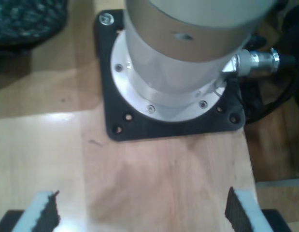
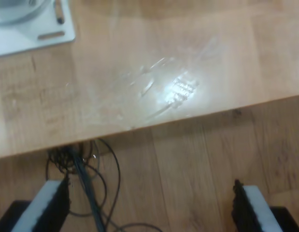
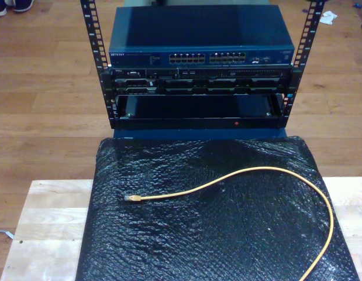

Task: Grab the cable and plug it in

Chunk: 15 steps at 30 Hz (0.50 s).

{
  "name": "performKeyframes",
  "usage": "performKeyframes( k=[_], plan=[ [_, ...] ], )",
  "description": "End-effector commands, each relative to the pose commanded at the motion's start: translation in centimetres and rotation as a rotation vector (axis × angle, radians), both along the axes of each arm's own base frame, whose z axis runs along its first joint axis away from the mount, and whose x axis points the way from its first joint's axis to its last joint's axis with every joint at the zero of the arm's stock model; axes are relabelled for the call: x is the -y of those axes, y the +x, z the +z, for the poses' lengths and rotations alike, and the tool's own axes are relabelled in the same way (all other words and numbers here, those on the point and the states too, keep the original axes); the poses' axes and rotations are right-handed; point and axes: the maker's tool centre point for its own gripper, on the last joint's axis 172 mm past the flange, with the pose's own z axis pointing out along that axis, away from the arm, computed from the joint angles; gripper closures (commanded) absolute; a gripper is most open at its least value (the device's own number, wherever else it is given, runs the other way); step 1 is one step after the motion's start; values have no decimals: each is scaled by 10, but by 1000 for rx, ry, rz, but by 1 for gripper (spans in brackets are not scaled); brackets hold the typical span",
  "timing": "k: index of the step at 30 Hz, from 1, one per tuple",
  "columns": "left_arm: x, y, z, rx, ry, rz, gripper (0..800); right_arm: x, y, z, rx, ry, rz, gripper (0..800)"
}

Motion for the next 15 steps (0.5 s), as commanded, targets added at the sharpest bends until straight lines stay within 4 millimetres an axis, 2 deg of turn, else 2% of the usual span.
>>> performKeyframes(
  k=[5, 9, 15],
  plan=[
    [3, 14, 4, -2, 4, 14, 0, -5, 24, 14, 26, 42, -60, 4],
    [8, 24, 5, 0, -2, 22, 0, -19, 33, 26, 20, 91, -63, 4],
    [17, 33, 6, -16, -8, 19, 0, -39, 56, 53, 32, 161, -77, 4]
  ],
)
